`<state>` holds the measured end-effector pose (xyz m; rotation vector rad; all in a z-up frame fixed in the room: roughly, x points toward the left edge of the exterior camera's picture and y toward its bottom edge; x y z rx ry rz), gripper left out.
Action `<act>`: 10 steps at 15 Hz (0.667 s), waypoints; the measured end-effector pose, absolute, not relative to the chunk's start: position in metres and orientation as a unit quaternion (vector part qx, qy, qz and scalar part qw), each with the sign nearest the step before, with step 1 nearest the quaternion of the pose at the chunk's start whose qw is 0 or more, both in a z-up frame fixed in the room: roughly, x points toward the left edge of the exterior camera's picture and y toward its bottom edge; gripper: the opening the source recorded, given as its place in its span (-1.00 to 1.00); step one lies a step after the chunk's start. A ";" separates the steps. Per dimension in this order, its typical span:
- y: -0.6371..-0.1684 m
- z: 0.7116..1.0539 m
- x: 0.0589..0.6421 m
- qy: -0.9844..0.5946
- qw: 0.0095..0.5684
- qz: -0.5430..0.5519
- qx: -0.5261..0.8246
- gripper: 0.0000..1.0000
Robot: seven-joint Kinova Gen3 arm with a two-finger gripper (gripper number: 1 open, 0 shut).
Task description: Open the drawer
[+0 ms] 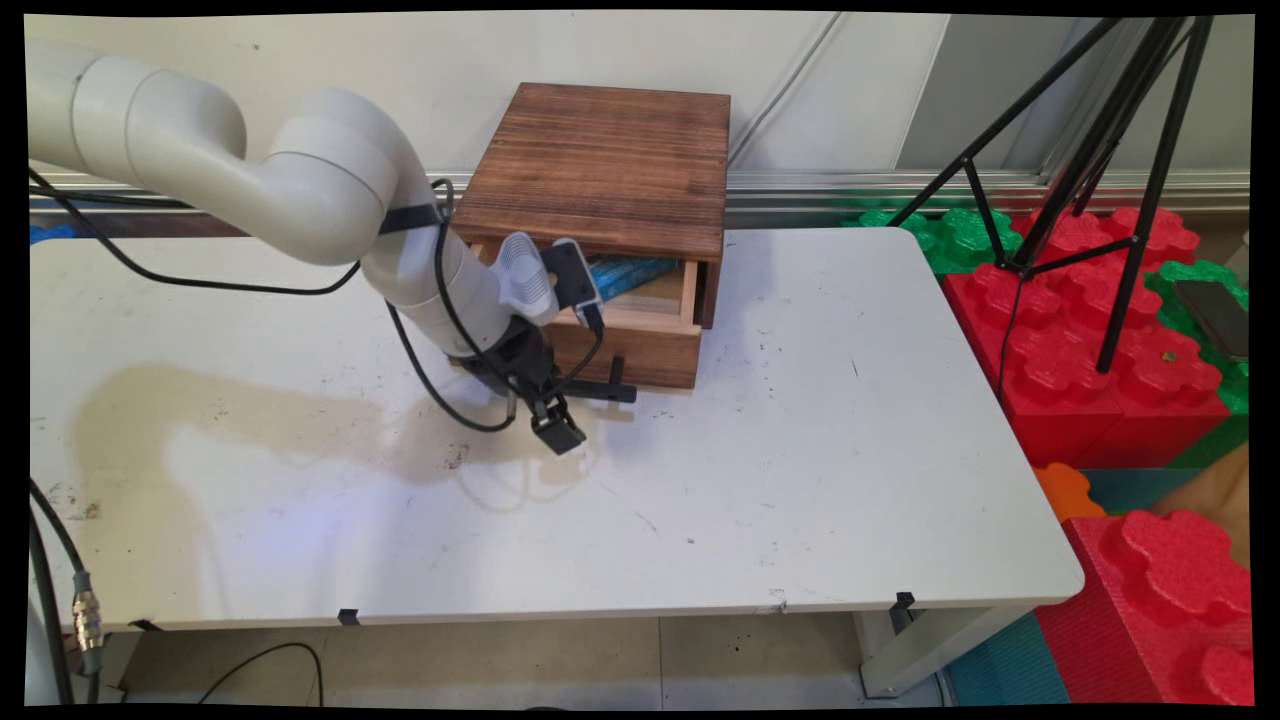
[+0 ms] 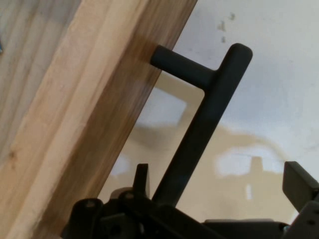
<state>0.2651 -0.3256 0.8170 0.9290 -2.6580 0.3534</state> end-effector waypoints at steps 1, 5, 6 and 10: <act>-0.321 0.818 0.263 -0.926 0.151 0.122 0.323 1.00; -0.305 0.820 0.259 -0.928 0.150 0.118 0.322 1.00; -0.301 0.820 0.258 -0.928 0.150 0.116 0.321 1.00; -0.286 0.821 0.254 -0.930 0.148 0.109 0.318 1.00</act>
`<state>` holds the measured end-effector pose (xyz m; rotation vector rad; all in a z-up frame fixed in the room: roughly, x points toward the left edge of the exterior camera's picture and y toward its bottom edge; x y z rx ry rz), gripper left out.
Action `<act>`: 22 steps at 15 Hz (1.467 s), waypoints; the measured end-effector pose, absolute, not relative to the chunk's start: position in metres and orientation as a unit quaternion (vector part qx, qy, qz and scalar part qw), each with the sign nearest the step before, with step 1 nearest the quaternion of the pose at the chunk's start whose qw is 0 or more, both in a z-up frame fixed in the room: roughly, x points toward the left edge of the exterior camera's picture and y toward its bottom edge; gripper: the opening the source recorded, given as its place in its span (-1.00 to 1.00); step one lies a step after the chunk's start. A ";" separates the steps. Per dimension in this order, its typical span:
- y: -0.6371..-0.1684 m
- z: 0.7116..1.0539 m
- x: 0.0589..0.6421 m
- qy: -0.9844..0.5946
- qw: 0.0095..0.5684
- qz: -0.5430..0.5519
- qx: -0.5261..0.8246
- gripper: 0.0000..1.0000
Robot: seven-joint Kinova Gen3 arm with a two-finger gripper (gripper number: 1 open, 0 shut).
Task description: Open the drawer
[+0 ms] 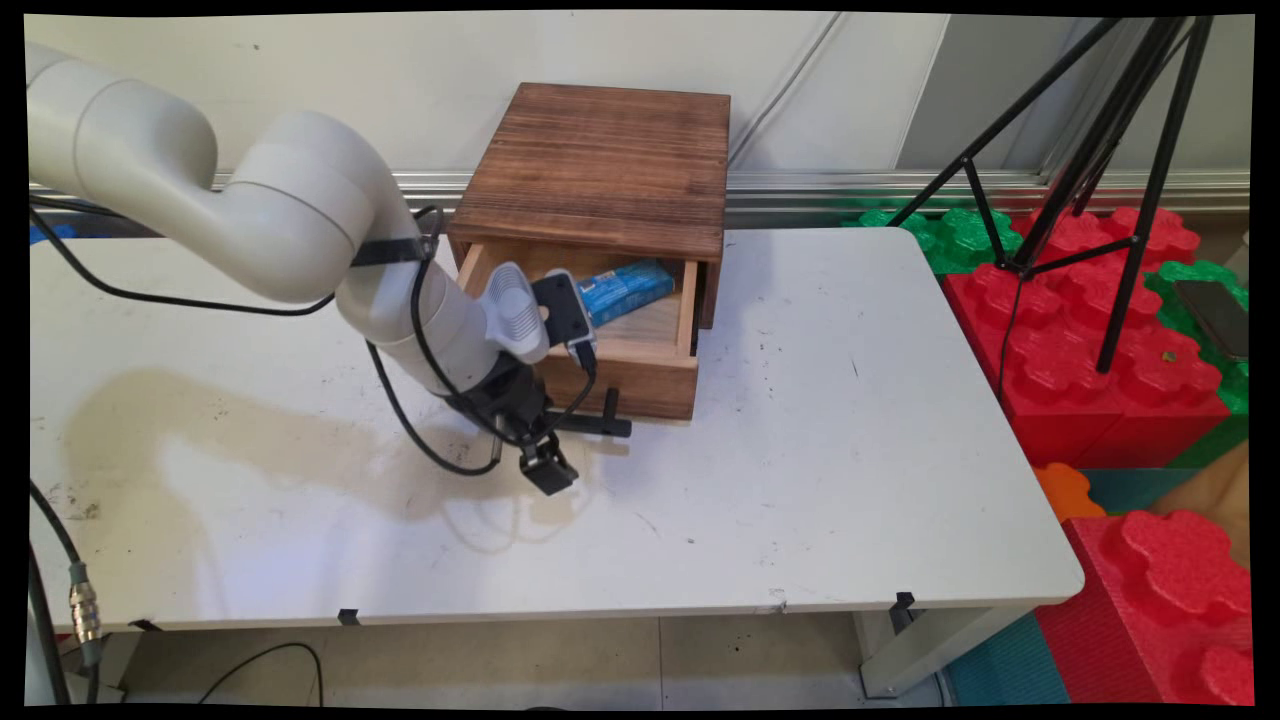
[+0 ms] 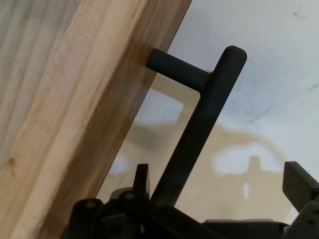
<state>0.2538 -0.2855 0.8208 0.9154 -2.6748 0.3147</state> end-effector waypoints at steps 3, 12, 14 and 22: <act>-0.273 0.821 0.251 -0.932 0.147 0.103 0.315 1.00; -0.237 0.822 0.240 -0.937 0.148 0.082 0.305 1.00; -0.229 0.822 0.238 -0.938 0.149 0.077 0.304 1.00; -0.204 0.826 0.234 -0.940 0.149 0.066 0.300 1.00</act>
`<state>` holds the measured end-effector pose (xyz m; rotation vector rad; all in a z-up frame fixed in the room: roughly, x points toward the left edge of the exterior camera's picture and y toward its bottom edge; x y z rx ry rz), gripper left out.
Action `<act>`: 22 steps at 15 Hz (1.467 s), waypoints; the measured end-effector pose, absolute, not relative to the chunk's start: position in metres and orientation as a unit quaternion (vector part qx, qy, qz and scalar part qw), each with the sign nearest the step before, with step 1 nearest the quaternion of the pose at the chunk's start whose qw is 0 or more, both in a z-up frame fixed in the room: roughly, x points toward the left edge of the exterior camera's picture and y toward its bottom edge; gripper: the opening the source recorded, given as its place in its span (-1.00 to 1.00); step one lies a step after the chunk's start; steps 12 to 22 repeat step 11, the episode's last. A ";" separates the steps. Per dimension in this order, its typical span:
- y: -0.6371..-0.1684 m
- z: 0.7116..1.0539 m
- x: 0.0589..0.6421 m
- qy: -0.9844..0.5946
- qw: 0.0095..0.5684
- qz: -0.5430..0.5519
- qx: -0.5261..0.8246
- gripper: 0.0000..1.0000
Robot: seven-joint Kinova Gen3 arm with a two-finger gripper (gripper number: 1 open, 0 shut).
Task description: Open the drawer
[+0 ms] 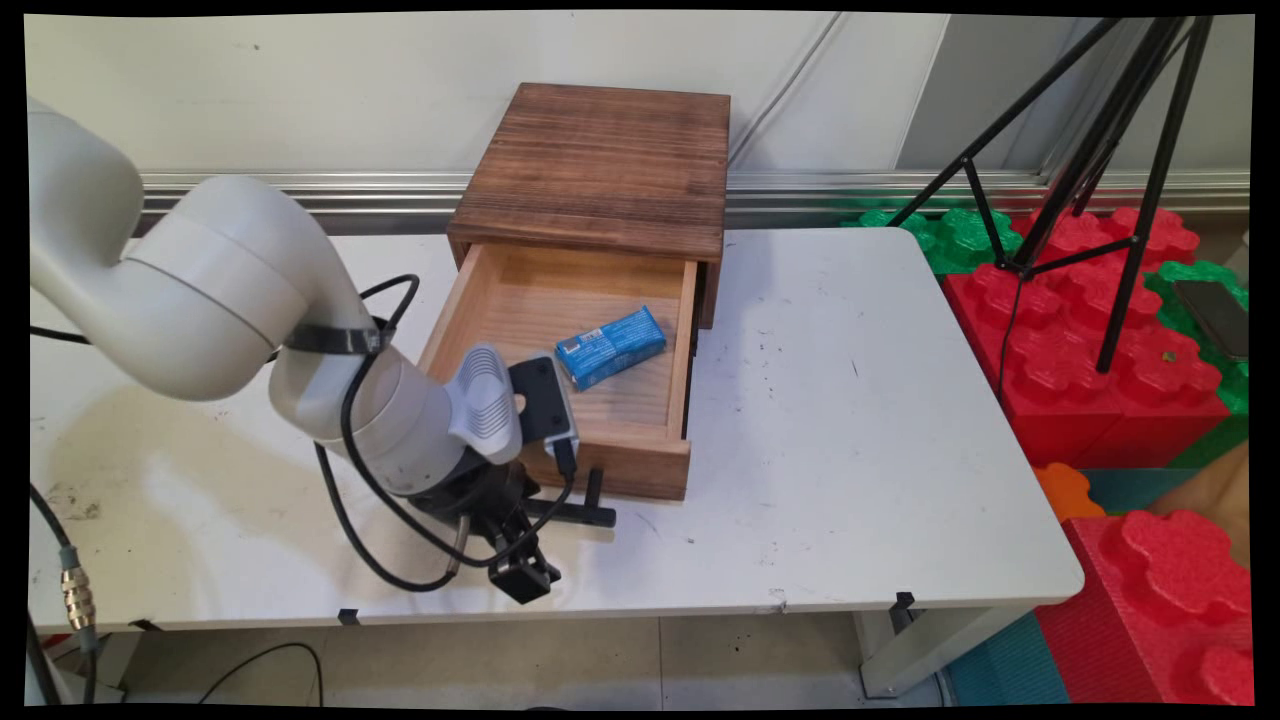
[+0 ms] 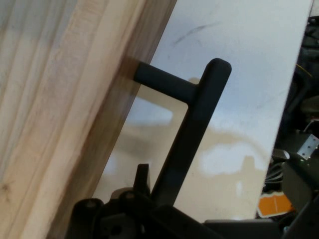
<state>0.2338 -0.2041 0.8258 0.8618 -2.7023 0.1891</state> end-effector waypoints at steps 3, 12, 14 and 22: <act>-0.197 0.827 0.233 -0.941 0.148 0.063 0.298 1.00; -0.185 0.829 0.232 -0.944 0.150 0.063 0.288 1.00; -0.185 0.829 0.232 -0.944 0.150 0.063 0.288 1.00; -0.185 0.829 0.232 -0.944 0.150 0.063 0.288 1.00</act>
